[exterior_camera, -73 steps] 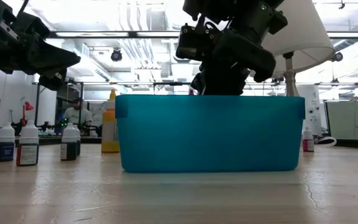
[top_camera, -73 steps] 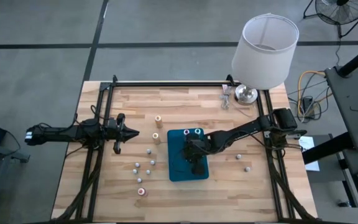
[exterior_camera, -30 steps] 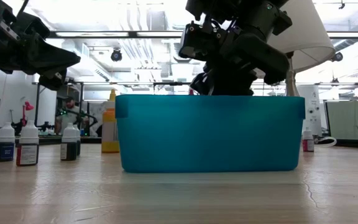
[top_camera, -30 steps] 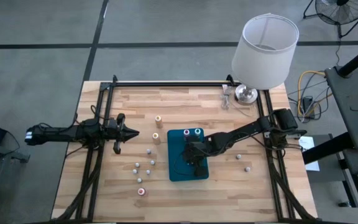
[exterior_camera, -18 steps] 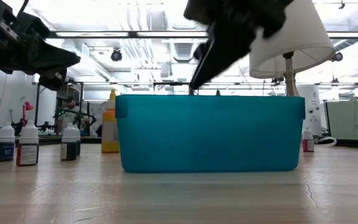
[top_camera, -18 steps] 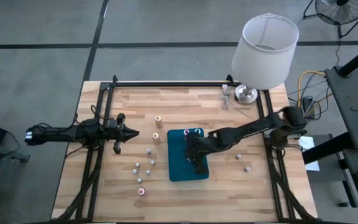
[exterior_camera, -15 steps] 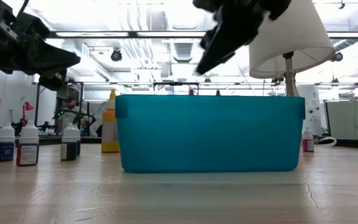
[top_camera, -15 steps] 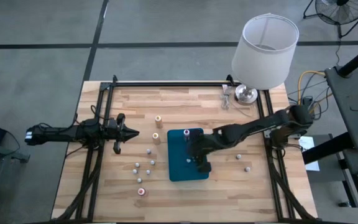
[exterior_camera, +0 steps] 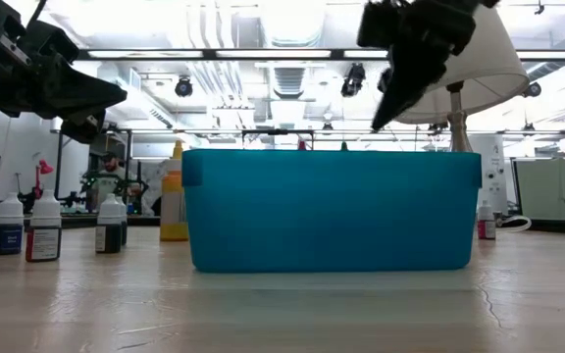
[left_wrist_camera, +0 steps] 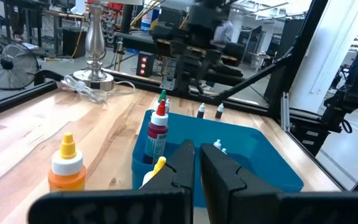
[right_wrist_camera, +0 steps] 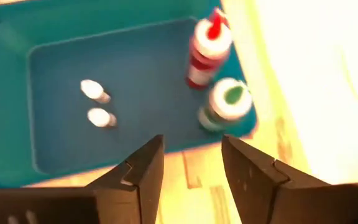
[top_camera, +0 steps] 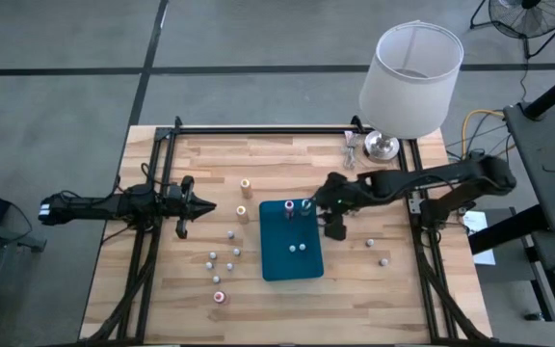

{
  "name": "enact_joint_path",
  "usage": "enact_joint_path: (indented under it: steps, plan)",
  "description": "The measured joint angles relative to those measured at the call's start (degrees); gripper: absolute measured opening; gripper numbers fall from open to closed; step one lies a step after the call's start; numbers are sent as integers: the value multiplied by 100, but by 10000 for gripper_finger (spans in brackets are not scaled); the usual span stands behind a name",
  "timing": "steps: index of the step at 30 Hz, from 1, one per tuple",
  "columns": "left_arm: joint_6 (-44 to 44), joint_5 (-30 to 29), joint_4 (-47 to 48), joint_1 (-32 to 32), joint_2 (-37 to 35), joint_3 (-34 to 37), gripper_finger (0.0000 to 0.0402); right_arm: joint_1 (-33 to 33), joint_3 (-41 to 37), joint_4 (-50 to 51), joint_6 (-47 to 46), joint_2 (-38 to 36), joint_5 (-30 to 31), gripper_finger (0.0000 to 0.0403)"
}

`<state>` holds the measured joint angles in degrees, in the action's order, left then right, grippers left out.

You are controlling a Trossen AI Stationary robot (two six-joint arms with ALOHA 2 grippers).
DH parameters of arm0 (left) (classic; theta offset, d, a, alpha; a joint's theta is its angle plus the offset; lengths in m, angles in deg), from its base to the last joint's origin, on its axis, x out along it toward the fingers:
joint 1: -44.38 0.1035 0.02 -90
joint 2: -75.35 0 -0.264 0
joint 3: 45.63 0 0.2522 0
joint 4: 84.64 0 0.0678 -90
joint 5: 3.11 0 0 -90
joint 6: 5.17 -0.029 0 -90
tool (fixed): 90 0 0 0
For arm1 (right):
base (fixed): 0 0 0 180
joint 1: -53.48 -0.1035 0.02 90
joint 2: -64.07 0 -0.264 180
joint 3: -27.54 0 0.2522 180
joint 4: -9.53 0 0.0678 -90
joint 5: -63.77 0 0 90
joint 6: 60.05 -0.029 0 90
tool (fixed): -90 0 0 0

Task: Pick & Place food coloring
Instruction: Put the small pink food coloring bottle into the blue bin

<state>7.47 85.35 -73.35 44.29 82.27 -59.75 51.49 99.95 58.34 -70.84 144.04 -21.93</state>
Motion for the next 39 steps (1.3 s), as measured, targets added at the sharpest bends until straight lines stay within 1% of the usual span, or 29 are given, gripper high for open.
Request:
enact_joint_path:
  steps: [6, 10, 16, 23, 32, 36, 39]
  plan:
    - [0, 2, 0, 2, 0, 0, 0, 259, -500, 442, -352, -480, 23, 162]
    - [-1, 0, 1, -1, 0, 1, 0, 429, -638, 715, -631, -656, 23, 169]
    - [-1, 0, -3, -1, 0, 2, 0, 602, -638, 976, -730, -713, 28, 181]
    - [0, 0, -3, 0, 0, 2, 0, 604, -563, 1040, -740, -921, -7, 187]
    - [-1, 0, -1, 1, 0, 2, 0, 647, -562, 1980, -898, -1469, -328, 187]
    - [0, 1, -1, 0, 0, 1, 0, 794, -563, 2326, -1061, -1633, -355, 187]
    - [0, 1, -1, 1, 0, 1, 0, 953, -563, 2382, -1265, -1738, -517, 187]
